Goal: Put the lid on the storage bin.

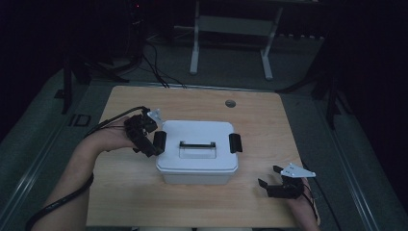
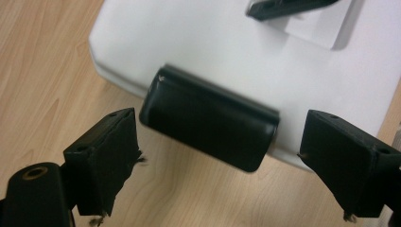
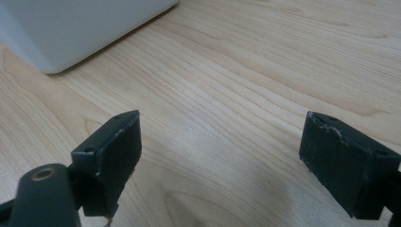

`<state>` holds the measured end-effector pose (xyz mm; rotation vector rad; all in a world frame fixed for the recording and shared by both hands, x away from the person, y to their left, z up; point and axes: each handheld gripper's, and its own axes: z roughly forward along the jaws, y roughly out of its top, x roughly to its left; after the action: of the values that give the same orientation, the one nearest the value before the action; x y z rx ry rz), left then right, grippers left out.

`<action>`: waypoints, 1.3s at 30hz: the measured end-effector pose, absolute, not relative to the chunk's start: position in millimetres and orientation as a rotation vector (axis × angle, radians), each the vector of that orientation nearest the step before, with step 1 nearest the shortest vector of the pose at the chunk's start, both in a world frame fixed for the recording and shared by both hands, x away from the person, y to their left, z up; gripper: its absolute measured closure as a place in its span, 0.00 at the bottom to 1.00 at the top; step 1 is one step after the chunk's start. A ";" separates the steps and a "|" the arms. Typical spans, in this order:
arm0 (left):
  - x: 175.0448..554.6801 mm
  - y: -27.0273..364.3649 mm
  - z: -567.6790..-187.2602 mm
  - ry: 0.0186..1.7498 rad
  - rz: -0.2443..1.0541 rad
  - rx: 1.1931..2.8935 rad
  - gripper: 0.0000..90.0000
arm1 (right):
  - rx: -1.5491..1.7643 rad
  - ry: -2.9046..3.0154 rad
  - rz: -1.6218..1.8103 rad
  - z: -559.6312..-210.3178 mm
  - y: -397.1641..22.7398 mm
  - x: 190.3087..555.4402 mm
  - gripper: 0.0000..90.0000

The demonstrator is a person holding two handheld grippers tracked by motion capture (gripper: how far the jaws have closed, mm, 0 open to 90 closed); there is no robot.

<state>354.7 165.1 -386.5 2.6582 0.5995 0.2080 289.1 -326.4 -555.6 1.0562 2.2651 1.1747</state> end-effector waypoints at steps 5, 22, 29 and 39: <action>344.6 177.1 -391.0 0.594 0.218 2.629 0.14 | 1.061 2.262 1.175 -555.6 -326.7 289.3 0.15; 312.9 216.2 -420.4 0.637 0.212 2.551 0.14 | 1.058 2.262 1.165 -555.7 -326.0 289.3 0.15; 300.9 223.1 -429.1 0.632 0.215 2.535 0.14 | 1.061 2.262 1.165 -555.7 -326.2 289.4 0.15; 287.9 228.2 -445.5 0.610 0.229 2.506 0.14 | 1.066 2.260 1.170 -555.6 -326.8 289.4 0.15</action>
<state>287.9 228.2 -445.5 2.5055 0.6096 0.2292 289.4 -326.8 -555.6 1.0657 2.2598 1.1705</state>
